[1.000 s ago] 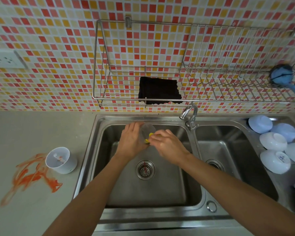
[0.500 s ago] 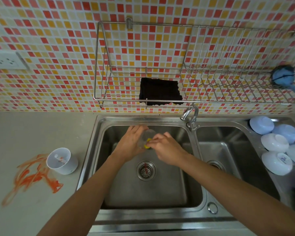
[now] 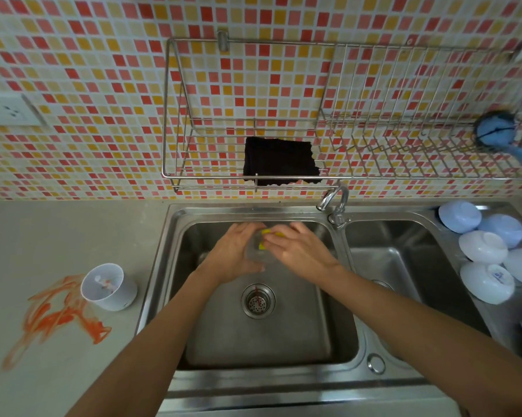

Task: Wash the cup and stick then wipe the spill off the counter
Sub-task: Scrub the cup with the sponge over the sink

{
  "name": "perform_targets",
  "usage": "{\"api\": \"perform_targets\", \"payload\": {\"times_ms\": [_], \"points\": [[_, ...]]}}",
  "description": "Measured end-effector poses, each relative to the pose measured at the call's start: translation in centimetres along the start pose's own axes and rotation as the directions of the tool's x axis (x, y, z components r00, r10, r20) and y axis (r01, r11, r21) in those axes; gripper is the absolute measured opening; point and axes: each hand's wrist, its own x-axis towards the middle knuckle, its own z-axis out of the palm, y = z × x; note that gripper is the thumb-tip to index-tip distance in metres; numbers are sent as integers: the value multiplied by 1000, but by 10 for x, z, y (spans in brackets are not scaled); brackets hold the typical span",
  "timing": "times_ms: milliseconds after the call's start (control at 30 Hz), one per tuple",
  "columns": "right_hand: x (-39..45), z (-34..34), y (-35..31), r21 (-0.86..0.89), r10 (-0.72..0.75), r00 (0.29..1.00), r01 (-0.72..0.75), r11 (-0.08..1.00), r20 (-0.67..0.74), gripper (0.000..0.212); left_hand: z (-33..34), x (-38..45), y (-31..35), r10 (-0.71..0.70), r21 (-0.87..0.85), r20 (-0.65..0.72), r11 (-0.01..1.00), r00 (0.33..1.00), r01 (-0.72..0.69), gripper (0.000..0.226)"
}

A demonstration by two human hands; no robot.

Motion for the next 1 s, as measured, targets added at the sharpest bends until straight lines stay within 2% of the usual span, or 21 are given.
{"api": "perform_targets", "payload": {"times_ms": [133, 200, 300, 367, 467, 633, 733, 833, 933, 1000], "points": [[-7, 1, 2, 6, 79, 994, -79, 997, -76, 29, -7, 8, 1, 16, -19, -4, 1000, 1000, -16, 87], [-17, 11, -4, 120, 90, 995, -86, 989, -30, 28, -6, 7, -4, 34, 14, 30, 999, 999, -34, 86], [-28, 21, -10, 271, 42, 994, -67, 960, 96, 42, 4, -3, -10, 1, 22, 75, 1000, 997, -2, 84], [-28, 21, -9, 228, 15, 993, -42, 973, 119, 34, 9, -6, -10, -9, -7, 66, 1000, 998, 10, 84], [-22, 21, -5, 98, 11, 999, -14, 995, 33, 16, 9, -4, -7, -27, -61, 44, 998, 999, 29, 88], [-16, 20, -6, 65, 77, 989, -69, 996, -129, 16, 8, -8, -5, -135, -163, -16, 978, 991, 131, 100], [-13, 20, -14, 87, 123, 983, -111, 990, -139, 19, 17, -9, -4, -161, -49, -154, 987, 975, 155, 102], [-12, 22, -16, 180, 158, 981, -137, 974, -109, 21, 20, -7, -6, -152, 51, -242, 984, 958, 169, 91], [-14, 24, -12, 292, 86, 996, -88, 952, 19, 35, 15, -6, -12, -104, 108, -178, 986, 979, 124, 82], [-12, 21, -5, 224, -14, 996, -5, 975, 83, 38, 13, -6, -15, -94, 116, -92, 988, 991, 105, 82]]}}
